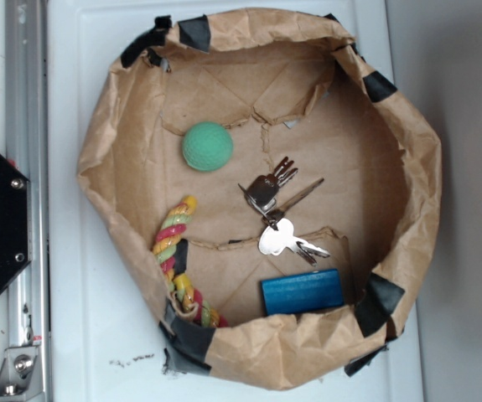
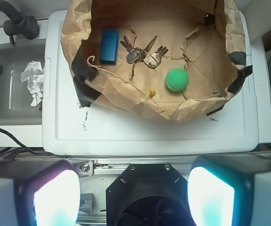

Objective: Grab the silver keys.

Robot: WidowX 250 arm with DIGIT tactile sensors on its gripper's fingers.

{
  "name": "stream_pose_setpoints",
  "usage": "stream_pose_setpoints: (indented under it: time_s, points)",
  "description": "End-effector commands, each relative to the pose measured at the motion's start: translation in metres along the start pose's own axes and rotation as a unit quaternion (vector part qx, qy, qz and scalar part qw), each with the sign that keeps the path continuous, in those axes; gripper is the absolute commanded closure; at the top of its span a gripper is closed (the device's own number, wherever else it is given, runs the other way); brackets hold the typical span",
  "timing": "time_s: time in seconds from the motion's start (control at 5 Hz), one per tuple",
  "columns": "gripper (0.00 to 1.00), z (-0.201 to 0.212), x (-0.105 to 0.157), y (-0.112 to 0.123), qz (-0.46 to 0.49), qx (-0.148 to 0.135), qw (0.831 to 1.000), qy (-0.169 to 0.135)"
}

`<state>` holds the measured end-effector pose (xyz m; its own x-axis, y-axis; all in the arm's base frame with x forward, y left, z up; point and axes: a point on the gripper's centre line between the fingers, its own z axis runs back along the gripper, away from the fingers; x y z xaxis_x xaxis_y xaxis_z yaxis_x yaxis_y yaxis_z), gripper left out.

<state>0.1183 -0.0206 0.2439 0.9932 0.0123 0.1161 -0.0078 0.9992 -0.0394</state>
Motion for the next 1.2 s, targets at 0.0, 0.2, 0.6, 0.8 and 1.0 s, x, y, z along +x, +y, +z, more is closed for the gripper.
stream_pose_setpoints:
  time_s: [0.0, 0.2, 0.6, 0.8, 1.0]
  points:
    - [0.0, 0.0, 0.0, 0.0, 0.0, 0.0, 1.0, 0.0]
    - [0.0, -0.041, 0.045, 0.0, -0.02, 0.027, 0.998, -0.054]
    - [0.0, -0.086, 0.139, 0.01, -0.158, 0.001, 0.986, -0.057]
    - [0.0, -0.086, 0.139, 0.01, -0.158, 0.001, 0.986, -0.057]
    - [0.0, -0.086, 0.139, 0.01, -0.158, 0.001, 0.986, -0.057]
